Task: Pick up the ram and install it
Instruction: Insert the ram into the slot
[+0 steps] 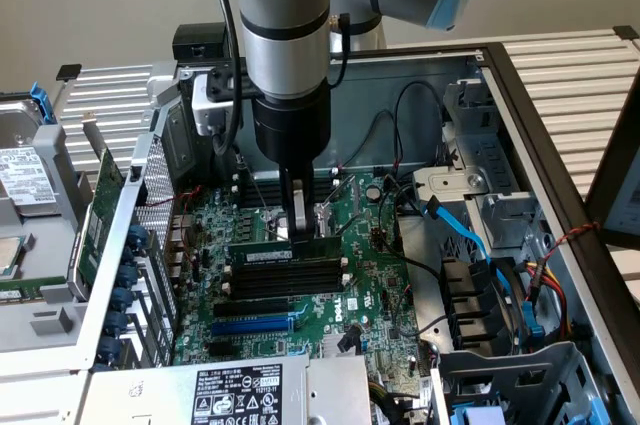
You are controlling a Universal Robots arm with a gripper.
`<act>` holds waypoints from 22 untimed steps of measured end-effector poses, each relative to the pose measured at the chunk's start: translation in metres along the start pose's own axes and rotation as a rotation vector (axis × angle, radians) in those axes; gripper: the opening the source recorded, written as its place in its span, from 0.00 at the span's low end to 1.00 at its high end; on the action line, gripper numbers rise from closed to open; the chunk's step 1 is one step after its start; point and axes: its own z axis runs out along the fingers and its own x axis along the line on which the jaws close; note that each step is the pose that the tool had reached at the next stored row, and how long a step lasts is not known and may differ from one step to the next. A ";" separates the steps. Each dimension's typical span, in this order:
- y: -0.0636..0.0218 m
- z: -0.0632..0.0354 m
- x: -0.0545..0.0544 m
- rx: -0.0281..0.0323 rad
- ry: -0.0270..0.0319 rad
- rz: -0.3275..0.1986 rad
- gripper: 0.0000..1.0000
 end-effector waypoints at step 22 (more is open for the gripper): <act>0.0003 0.0093 0.006 -0.0037 0.0003 0.004 0.14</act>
